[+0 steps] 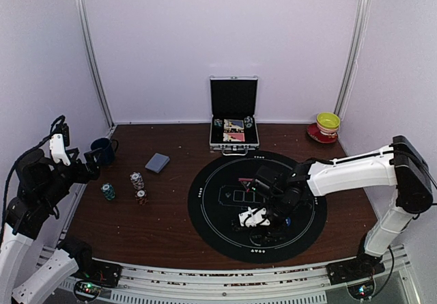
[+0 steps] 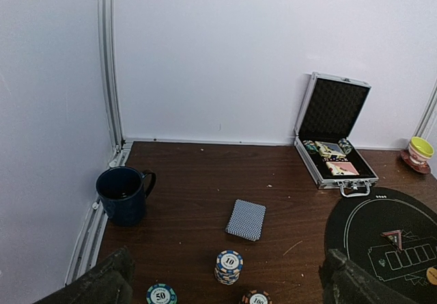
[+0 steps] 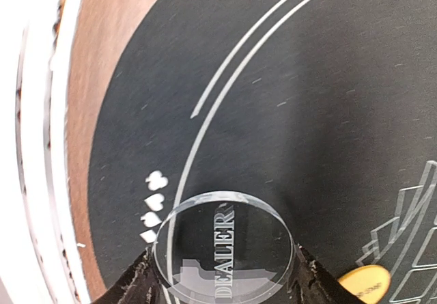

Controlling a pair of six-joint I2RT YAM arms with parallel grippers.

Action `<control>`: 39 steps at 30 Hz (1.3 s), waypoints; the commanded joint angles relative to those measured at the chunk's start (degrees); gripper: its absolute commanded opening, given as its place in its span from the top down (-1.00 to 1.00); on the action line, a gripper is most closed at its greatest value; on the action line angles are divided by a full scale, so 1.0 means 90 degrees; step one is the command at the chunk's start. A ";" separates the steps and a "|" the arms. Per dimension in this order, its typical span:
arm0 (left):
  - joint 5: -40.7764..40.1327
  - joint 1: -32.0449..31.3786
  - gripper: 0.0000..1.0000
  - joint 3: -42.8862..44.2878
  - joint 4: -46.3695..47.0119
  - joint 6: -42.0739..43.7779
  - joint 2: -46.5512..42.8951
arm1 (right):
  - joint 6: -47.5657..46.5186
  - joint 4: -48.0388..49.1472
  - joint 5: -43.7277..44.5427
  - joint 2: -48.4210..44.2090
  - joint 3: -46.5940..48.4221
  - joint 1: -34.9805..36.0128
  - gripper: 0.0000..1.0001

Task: Distribute texas hold em gaming equipment
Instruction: Place the dealer button in the dealer area, then pick up the small blind button from the poker table mat.

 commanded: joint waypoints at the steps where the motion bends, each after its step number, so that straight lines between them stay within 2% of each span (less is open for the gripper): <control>1: 0.0026 0.0079 -0.96 -0.0056 0.0289 0.0059 -0.0032 | -0.0219 -0.0159 -0.0131 -0.0280 -0.0093 0.0124 -0.10; 16: 0.0015 0.0102 -0.96 -0.0060 0.0287 0.0056 -0.0034 | -0.0161 0.0064 0.0100 -0.0090 -0.0224 0.0692 -0.14; 19: 0.0016 0.0105 -0.96 -0.0066 0.0283 0.0059 -0.0029 | -0.0150 0.0124 0.0138 -0.0057 -0.0255 0.0723 -0.25; 23: 0.0016 0.0100 -0.96 -0.0066 0.0291 0.0059 -0.0051 | -0.0079 0.0203 0.0305 -0.0260 -0.0265 0.0699 -0.59; 28: 0.0033 0.0101 -0.96 -0.0065 0.0297 0.0059 -0.0038 | -0.0011 0.0344 0.0284 -0.1138 -0.0399 0.0249 -0.78; 34: 0.0053 0.0108 -0.96 -0.0063 0.0298 0.0060 -0.0062 | 0.0305 0.0600 0.0555 -0.2156 -0.0907 -0.0561 -0.83; 39: 0.0055 0.0109 -0.96 -0.0056 0.0293 0.0059 -0.0075 | 0.0449 0.1044 0.0899 -0.2507 -0.1491 -0.1046 -0.87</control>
